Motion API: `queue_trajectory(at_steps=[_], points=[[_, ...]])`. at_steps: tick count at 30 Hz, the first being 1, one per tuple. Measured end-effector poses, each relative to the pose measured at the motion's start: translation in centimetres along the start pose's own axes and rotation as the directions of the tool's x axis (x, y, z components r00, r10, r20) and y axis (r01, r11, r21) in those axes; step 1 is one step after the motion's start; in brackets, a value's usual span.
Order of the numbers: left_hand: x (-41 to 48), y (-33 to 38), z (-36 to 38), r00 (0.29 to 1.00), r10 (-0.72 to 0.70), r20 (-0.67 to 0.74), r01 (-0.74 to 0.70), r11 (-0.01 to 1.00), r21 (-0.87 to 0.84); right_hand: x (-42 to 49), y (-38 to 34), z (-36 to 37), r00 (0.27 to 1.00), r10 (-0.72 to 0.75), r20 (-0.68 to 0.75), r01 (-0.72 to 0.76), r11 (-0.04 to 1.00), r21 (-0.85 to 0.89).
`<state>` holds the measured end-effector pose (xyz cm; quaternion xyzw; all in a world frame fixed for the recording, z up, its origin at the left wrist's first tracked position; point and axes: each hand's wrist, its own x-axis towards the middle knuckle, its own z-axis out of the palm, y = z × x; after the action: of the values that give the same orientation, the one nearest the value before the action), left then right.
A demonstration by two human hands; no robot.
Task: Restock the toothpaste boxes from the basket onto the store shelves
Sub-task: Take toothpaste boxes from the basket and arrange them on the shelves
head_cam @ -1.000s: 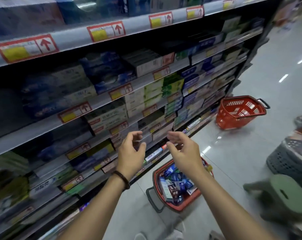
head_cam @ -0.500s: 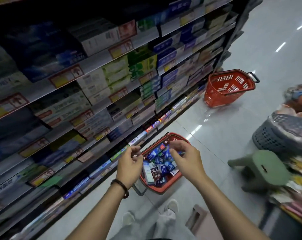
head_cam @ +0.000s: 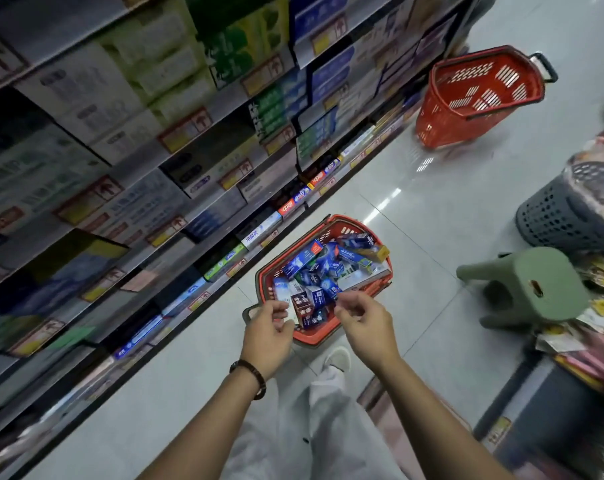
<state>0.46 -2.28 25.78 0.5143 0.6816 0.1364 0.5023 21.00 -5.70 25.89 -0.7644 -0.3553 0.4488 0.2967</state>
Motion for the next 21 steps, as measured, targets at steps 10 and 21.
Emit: queue_trajectory(at_steps=[10, 21], points=[[3.8, -6.8, 3.5, 0.988, -0.145, 0.054, 0.144, 0.989, 0.029, 5.1, 8.5, 5.4, 0.985, 0.17, 0.037, -0.165, 0.98, -0.108], [7.2, -14.1, 7.7, 0.968, -0.246, 0.046, 0.247, 0.969, -0.014, 15.2, 15.9, 13.0, 0.955, 0.296, -0.026, -0.294, 0.929, -0.226]])
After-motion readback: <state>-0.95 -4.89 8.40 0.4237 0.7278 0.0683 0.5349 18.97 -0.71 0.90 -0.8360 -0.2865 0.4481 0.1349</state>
